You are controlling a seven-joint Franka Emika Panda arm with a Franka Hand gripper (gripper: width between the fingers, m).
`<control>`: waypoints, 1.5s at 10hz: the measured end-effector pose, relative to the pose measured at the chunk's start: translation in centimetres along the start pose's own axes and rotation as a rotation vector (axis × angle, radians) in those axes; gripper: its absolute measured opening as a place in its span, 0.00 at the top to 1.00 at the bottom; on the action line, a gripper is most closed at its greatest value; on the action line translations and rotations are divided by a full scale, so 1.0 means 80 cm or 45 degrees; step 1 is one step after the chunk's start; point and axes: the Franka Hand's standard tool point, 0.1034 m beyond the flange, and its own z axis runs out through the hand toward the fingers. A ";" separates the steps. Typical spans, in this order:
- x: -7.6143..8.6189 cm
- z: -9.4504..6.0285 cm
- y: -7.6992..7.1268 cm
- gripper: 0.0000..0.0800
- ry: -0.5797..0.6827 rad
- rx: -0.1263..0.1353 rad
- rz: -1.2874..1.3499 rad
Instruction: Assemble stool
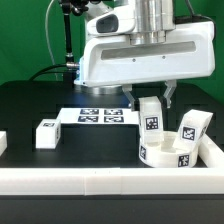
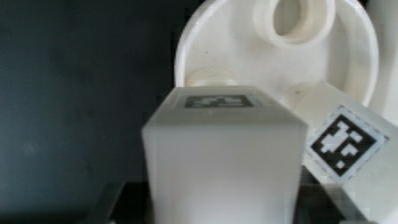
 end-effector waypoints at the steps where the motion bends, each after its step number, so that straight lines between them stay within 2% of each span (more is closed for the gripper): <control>1: 0.000 0.000 0.000 0.58 0.000 0.001 0.066; 4: 0.000 0.000 -0.002 0.58 -0.001 0.012 0.301; 7: -0.002 0.002 -0.004 0.58 0.004 0.044 0.655; 13: -0.006 0.004 -0.025 0.58 -0.046 0.098 1.540; 15: -0.005 0.004 -0.027 0.58 -0.056 0.111 1.667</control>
Offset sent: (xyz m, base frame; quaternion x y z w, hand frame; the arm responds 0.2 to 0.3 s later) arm 0.0000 0.0000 0.0000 0.0000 0.0000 0.1296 0.9916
